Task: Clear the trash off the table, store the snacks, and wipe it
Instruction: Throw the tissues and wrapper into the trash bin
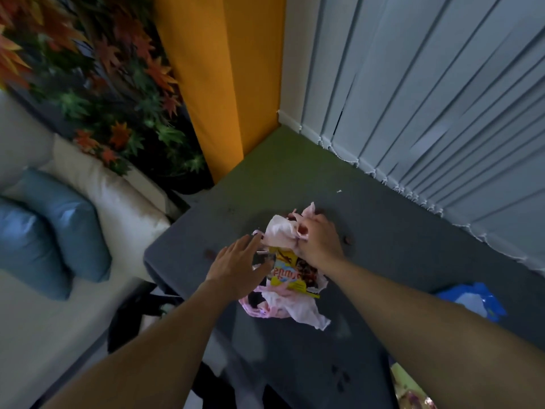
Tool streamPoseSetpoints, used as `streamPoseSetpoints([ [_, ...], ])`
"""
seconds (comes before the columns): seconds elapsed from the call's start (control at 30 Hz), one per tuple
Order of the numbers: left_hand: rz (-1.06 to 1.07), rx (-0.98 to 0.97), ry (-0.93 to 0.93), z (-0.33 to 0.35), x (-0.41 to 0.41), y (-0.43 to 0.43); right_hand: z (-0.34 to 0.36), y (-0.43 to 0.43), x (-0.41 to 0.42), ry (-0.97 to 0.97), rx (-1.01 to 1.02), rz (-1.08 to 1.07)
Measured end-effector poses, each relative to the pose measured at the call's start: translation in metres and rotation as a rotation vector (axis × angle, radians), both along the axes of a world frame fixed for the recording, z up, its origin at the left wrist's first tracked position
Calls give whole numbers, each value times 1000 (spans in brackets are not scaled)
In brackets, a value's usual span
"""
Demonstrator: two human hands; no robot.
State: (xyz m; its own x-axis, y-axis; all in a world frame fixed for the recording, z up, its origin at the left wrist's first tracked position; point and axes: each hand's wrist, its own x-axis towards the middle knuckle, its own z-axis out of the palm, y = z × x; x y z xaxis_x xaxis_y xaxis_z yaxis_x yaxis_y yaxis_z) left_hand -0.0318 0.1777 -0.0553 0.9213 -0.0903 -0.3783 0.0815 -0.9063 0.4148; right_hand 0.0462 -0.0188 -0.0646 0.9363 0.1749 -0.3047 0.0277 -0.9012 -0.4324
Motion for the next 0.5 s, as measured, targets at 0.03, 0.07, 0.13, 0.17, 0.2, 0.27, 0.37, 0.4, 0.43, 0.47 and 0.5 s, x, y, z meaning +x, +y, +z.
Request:
streamPoseSetpoints([
  [0.03,-4,6,-6,1,1,-2,0,-3,1,-23,22,-6],
  [0.07,-8,17,-10,3,1,-5,1,-5,1,-38,47,-19],
  [0.13,-19,34,-17,8,2,-9,6,-12,3,-53,93,-58],
  [0.17,-27,34,-23,10,2,-11,9,-16,4,-62,114,-79],
  [0.2,-29,30,-25,12,3,-13,11,-20,5,-74,134,-103],
  [0.27,-14,17,-31,16,5,-18,15,-30,6,-94,176,-148],
  [0.37,4,7,-43,22,9,-28,21,-45,6,-98,224,-193],
  [0.4,0,8,-41,22,11,-31,23,-50,6,-104,220,-202],
  [0.43,-6,15,-26,24,13,-34,24,-55,6,-111,206,-206],
  [0.47,-17,28,-8,25,15,-37,25,-60,5,-115,192,-209],
  [0.5,-36,45,7,26,18,-41,25,-65,4,-120,190,-218],
])
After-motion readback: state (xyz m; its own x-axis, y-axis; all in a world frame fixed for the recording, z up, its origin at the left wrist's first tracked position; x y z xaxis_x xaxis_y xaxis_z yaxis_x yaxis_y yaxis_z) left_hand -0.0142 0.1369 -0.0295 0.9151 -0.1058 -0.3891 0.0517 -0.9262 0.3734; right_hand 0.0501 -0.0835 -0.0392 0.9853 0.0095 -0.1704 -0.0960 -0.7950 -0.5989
